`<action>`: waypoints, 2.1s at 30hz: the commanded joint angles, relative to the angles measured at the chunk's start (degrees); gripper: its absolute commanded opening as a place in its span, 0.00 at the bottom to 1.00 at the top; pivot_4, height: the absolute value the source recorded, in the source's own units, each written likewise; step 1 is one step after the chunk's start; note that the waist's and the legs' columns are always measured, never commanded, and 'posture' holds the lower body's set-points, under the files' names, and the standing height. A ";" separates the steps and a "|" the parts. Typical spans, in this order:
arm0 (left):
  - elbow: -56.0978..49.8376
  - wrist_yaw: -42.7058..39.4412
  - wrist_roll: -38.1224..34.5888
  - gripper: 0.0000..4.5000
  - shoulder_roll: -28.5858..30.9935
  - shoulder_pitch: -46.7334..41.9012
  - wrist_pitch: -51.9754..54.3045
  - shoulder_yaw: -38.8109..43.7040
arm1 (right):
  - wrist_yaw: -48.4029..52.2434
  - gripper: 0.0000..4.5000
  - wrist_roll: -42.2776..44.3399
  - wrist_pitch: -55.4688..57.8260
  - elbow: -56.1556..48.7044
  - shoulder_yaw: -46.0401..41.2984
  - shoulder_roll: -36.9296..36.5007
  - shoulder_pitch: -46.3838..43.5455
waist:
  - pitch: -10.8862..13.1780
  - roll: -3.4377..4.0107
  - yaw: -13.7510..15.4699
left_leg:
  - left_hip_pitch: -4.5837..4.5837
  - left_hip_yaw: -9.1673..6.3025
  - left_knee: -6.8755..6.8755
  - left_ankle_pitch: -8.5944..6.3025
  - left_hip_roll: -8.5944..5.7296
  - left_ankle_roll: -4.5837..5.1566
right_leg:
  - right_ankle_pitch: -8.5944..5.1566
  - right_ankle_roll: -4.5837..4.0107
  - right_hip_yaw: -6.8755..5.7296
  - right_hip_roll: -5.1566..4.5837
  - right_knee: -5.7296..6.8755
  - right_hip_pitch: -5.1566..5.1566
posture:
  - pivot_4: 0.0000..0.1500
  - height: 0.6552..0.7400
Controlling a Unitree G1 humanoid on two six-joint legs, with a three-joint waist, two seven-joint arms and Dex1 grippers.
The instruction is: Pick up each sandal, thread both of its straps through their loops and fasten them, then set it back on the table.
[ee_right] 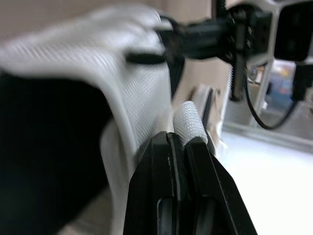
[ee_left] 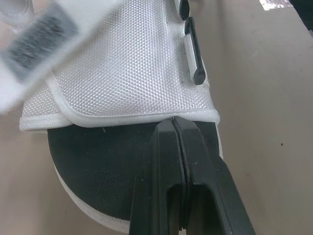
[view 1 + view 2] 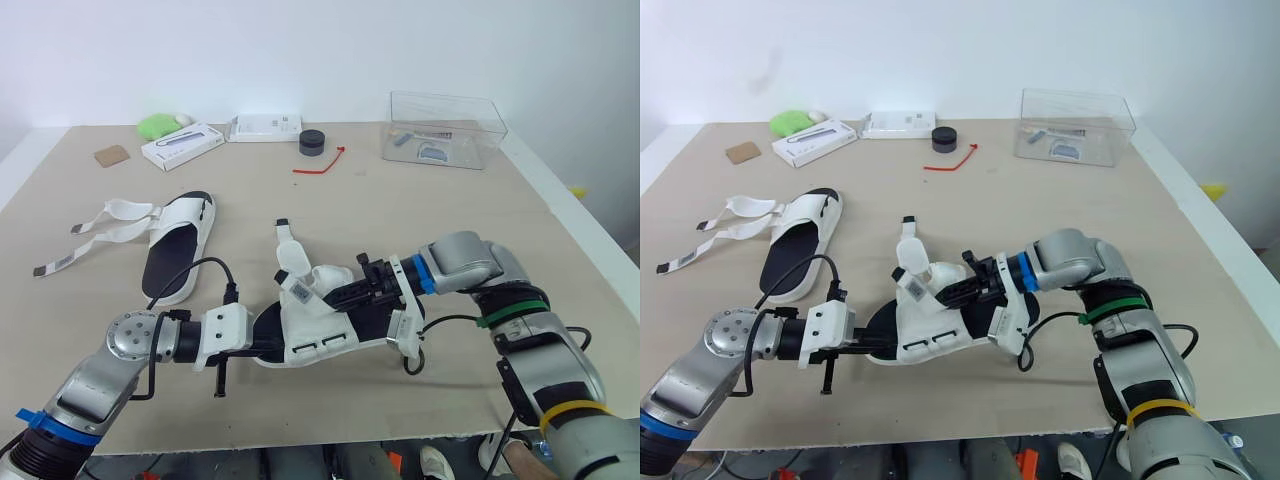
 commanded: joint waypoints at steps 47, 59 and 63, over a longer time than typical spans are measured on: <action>0.46 -1.11 -0.43 0.00 0.71 -0.34 0.41 -0.02 | -50.77 0.43 -16.04 3.13 2.20 24.36 -13.61 -10.54 | -0.01 -0.01 -0.15 | -0.15 0.15 -0.03 -0.17 -0.09 0.29 | -0.18 0.20 0.37 0.08 -0.02 -0.19 | 1.00 1.00; 1.44 -1.90 -0.05 0.00 0.65 -1.15 -0.06 -0.08 | -20.63 0.69 45.32 20.31 -14.53 55.97 -29.20 -9.73 | -0.01 0.03 -0.08 | -0.08 0.13 -0.02 -0.19 -0.06 0.31 | -0.19 0.19 0.36 0.04 -0.01 -0.13 | 1.00 1.00; 1.78 -2.20 -0.03 0.00 0.58 -1.48 -0.13 -0.19 | 0.40 0.69 79.23 52.97 -37.63 48.78 -36.02 -3.85 | -0.02 0.08 -0.02 | -0.04 0.03 0.00 -0.21 0.07 0.35 | -0.17 0.15 0.20 0.07 0.00 -0.05 | 1.00 1.00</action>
